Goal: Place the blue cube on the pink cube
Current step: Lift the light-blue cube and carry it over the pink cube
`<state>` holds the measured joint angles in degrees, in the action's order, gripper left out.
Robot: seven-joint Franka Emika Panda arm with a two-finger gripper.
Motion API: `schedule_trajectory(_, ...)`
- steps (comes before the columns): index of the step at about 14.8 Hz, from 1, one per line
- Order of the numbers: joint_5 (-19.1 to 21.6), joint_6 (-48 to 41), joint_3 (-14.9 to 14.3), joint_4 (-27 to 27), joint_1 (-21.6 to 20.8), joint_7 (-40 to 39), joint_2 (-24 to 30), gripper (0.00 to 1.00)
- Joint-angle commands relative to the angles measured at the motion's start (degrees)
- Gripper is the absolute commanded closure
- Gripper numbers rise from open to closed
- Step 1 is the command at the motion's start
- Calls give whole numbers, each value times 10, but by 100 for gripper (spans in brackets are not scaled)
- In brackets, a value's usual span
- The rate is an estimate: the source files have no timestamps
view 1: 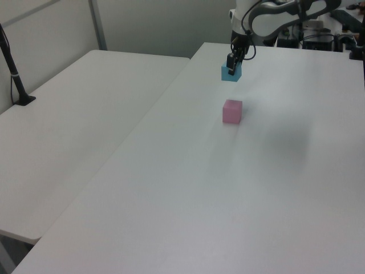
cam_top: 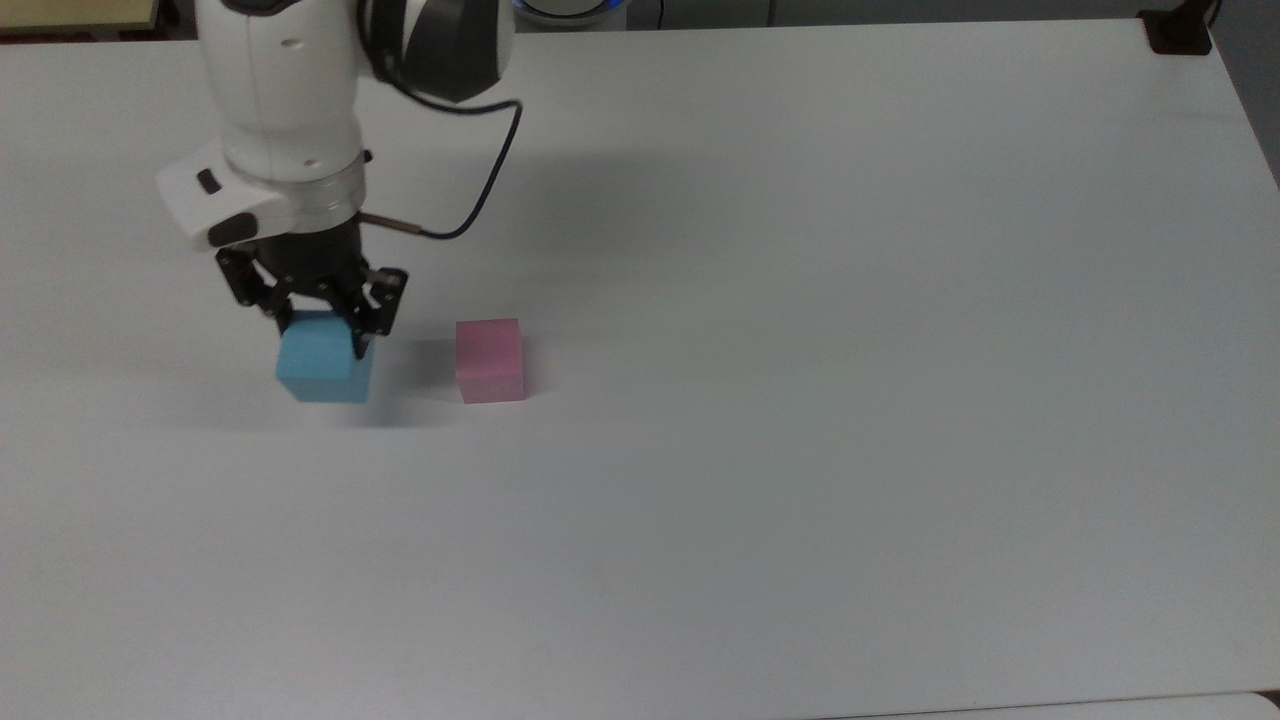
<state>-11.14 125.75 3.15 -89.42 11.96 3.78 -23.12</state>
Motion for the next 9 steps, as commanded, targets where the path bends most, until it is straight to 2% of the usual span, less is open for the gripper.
schedule_trajectory(1, -8, -93, 26, -27, -16, 7, 48, 70)
schedule_trajectory(4, -6, -155, 59, -29, -20, 7, 52, 73)
schedule_trajectory(7, 0, -152, 77, -43, -21, 18, 50, 73)
schedule_trajectory(9, 8, -133, 80, -44, -22, 57, 45, 73)
